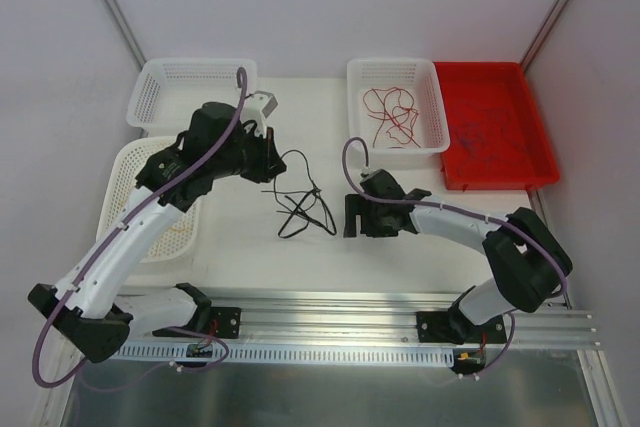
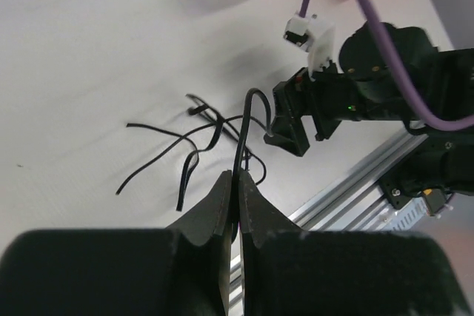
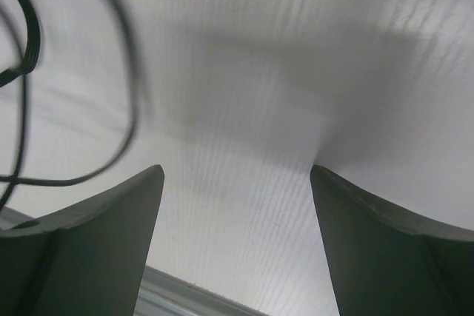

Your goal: Untangle the cables

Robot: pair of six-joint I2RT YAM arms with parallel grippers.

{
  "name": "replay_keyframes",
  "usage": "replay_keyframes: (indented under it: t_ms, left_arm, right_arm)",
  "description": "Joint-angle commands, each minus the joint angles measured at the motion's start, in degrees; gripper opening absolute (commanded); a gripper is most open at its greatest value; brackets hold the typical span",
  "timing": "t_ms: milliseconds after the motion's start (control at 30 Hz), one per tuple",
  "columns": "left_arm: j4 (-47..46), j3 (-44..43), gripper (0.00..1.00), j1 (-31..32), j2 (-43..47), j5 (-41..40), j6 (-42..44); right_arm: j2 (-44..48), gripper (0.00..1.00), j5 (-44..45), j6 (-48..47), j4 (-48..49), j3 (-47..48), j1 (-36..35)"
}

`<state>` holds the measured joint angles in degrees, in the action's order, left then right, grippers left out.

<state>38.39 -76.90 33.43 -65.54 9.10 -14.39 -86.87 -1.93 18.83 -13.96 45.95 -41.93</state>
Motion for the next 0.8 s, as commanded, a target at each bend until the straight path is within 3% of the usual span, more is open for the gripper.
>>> replay_keyframes:
  t_ms: [0,167,333,500,767]
  left_arm:
    - [1.25,-6.75,0.0,0.5,3.05,1.97,-1.51]
    - [2.65,-11.51,0.0,0.41,3.66,0.48,-1.6]
    - [2.74,-11.96,0.0,0.41,1.74,0.92,-3.35]
    - [2.65,-10.9,0.0,0.41,-1.17,1.18,-6.17]
    - [2.3,-12.92,0.0,0.5,-4.95,-1.8,-11.97]
  right_arm:
    - [-1.02,0.84,5.18,1.21,-2.83,-1.92,2.03]
    - [0.56,0.75,8.44,0.51,-5.11,-3.94,5.89]
    - [5.82,0.66,4.15,-1.86,-1.79,-5.96,7.66]
    - [15.13,0.67,-6.39,-5.55,7.95,-8.33,6.52]
    - [21.04,0.72,-15.11,-9.6,24.06,-9.75,2.04]
